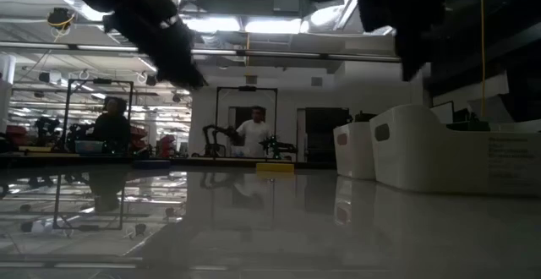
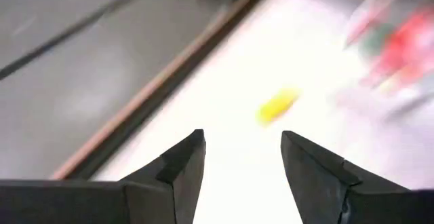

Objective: Sort blocks by size
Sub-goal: Put the violet thin rectangle block into the top white bin

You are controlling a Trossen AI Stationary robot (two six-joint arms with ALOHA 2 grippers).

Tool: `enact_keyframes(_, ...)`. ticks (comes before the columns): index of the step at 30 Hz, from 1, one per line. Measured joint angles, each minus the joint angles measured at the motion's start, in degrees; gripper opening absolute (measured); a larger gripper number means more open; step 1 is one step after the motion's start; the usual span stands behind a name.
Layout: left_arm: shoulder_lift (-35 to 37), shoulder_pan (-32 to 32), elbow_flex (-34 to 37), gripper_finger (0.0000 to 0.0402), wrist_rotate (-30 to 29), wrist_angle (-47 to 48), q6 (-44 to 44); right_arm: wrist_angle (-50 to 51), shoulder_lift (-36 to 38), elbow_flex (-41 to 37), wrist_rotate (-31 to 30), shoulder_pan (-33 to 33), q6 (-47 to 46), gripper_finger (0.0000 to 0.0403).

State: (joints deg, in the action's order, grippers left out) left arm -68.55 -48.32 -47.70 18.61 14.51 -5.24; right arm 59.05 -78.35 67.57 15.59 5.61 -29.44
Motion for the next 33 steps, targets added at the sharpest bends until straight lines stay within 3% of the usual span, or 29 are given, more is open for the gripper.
enact_keyframes(3,-0.16,1.71,0.06,0.0181,-14.71,13.67,-1.60,-4.32,0.00,0.00,-0.01,0.02,2.76,0.0264)
enact_keyframes(5,-0.20,2.25,0.16,0.0181,-17.94,18.49,1.79,-6.73,0.00,0.00,-0.04,0.04,3.86,0.0264)
enact_keyframes(14,-0.23,5.01,8.10,0.0182,-17.72,17.75,18.05,-12.27,0.00,0.00,-3.24,0.04,6.38,0.0264)
enact_keyframes(33,-0.29,8.96,21.86,0.0182,-19.70,2.68,20.32,-12.55,0.00,0.00,-4.66,0.04,6.39,0.0264)
